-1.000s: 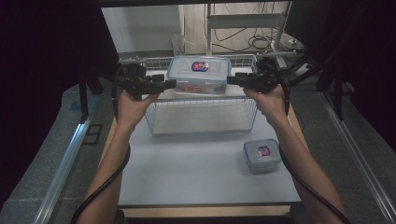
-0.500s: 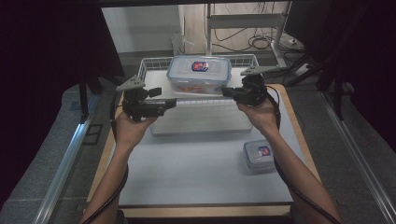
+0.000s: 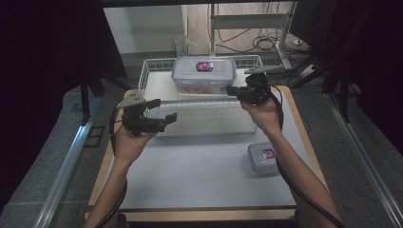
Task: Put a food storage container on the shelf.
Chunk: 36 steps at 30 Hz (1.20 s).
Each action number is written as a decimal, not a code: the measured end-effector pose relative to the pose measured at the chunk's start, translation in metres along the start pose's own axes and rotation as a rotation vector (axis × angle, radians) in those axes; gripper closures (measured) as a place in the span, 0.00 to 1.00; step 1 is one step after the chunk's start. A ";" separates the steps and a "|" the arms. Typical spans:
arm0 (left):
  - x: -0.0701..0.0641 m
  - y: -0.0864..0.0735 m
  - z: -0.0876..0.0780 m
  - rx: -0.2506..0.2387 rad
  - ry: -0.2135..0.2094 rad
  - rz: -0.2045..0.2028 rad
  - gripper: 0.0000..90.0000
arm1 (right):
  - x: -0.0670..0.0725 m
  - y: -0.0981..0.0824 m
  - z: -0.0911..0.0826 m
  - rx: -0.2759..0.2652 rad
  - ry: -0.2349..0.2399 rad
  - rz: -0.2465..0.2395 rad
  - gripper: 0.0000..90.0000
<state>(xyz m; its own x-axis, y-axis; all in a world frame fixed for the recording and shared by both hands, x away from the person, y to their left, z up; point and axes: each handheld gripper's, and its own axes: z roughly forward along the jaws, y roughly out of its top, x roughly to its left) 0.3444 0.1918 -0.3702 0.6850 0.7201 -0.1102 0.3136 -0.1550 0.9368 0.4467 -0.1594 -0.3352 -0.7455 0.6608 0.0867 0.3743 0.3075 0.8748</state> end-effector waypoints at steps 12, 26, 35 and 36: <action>-0.005 -0.004 0.004 0.008 -0.010 0.007 0.14 | -0.005 0.001 0.001 0.003 -0.012 0.017 1.00; -0.025 -0.031 0.000 0.034 0.001 0.025 0.09 | 0.023 -0.027 -0.021 -0.013 0.049 -0.047 0.59; -0.046 -0.078 -0.007 0.101 0.027 0.039 0.06 | 0.047 -0.082 -0.040 -0.006 0.044 -0.081 0.23; -0.048 -0.083 -0.007 0.116 0.033 0.041 0.05 | 0.048 -0.089 -0.042 -0.002 0.043 -0.075 0.21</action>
<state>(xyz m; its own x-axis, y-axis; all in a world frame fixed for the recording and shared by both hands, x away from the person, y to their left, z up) 0.2807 0.1752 -0.4402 0.6770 0.7335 -0.0599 0.3614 -0.2604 0.8953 0.3543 -0.1833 -0.3888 -0.7942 0.6062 0.0413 0.3158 0.3538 0.8804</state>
